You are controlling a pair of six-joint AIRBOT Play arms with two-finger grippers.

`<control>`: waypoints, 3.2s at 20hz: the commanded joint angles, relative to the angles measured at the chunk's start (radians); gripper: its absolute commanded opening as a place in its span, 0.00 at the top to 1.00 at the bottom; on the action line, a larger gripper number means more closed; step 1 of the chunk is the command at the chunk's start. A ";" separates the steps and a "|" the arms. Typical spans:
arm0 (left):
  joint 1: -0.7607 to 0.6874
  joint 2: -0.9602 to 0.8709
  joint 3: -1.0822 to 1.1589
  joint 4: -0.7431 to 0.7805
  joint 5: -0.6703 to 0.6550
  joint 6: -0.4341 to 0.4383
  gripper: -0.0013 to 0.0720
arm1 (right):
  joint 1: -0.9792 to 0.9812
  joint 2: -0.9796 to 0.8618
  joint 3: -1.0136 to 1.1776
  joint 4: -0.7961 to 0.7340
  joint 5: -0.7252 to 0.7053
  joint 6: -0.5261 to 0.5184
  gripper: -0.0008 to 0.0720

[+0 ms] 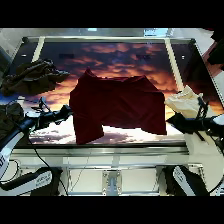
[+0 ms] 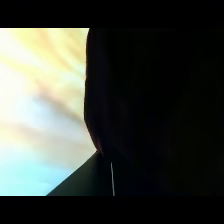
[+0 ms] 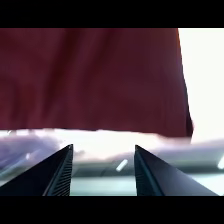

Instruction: Fold the shirts.

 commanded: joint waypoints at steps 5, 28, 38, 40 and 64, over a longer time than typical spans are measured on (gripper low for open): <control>0.000 0.000 0.001 -0.033 -0.026 0.054 0.97 | 0.000 -0.002 -0.248 0.152 -0.202 0.272 0.37; 0.000 0.000 0.127 -0.051 -0.152 0.170 0.97 | -0.001 -0.010 -0.246 0.080 -0.516 0.261 0.78; 0.000 0.000 0.185 -0.008 -0.179 0.134 0.97 | -0.117 0.021 -0.127 -0.048 0.000 0.159 0.54; 0.000 0.000 0.183 0.022 -0.182 0.116 0.97 | -0.117 0.021 -0.162 -0.023 -0.029 0.171 0.52; 0.000 0.238 0.420 0.063 -0.431 0.278 0.97 | -0.119 0.159 0.025 0.417 -0.092 -0.407 0.94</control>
